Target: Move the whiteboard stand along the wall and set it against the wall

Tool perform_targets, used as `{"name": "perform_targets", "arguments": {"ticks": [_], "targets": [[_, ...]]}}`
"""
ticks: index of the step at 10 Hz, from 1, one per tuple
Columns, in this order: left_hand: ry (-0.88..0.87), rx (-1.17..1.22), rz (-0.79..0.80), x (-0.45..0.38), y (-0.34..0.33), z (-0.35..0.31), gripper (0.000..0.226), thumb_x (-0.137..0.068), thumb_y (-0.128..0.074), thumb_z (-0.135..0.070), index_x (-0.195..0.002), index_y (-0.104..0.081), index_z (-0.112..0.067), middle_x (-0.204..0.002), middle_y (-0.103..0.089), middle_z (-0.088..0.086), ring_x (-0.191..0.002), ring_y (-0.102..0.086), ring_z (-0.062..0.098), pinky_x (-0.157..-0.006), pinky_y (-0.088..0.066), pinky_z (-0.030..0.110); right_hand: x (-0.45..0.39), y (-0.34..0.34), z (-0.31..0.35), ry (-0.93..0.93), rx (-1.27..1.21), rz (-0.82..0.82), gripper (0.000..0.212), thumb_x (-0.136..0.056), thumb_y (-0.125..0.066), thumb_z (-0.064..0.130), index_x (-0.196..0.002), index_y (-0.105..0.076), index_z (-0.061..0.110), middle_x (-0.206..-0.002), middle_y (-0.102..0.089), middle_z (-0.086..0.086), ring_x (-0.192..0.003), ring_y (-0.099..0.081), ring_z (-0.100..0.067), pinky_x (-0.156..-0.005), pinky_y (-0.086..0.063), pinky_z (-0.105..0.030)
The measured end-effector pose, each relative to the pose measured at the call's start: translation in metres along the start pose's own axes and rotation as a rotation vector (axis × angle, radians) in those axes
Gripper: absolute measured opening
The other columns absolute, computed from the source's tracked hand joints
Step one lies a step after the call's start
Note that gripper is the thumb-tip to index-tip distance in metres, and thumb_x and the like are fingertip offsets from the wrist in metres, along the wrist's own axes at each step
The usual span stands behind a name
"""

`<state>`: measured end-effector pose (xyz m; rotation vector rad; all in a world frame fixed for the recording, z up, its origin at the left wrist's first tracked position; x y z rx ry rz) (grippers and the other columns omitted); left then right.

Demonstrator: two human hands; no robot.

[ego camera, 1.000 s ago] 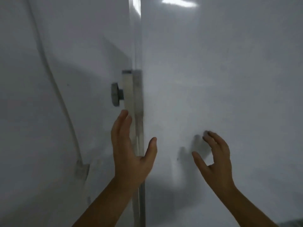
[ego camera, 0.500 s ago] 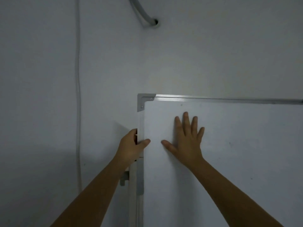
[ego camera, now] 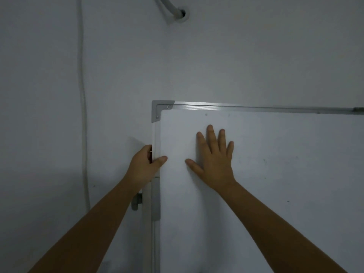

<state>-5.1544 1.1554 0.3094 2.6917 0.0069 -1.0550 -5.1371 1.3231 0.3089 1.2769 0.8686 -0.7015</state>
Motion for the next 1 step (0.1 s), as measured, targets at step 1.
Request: {"name": "perform_targets", "arguments": {"ticks": [1], "targets": [[0.003,-0.039,-0.065,0.0032,0.0001,-0.0011,0.030,-0.082,-0.058,-0.017,-0.111,-0.050,-0.012,-0.095,-0.058,-0.002,-0.077,-0.054,0.005,-0.061,-0.045,0.002,0.0037,0.0070,-0.0062,0.012,-0.101,-0.048,0.073,-0.076,-0.040,0.050,-0.126,-0.054,0.000,-0.136,-0.049,-0.030,-0.124,-0.040,-0.055,-0.091,-0.033,-0.073]]}}
Point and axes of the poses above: each hand's wrist, its own x-axis away from the middle knuckle, its own y-axis out of the back of the hand, z = x × y, the point moved 7 cm from there along -x, towards the middle knuckle
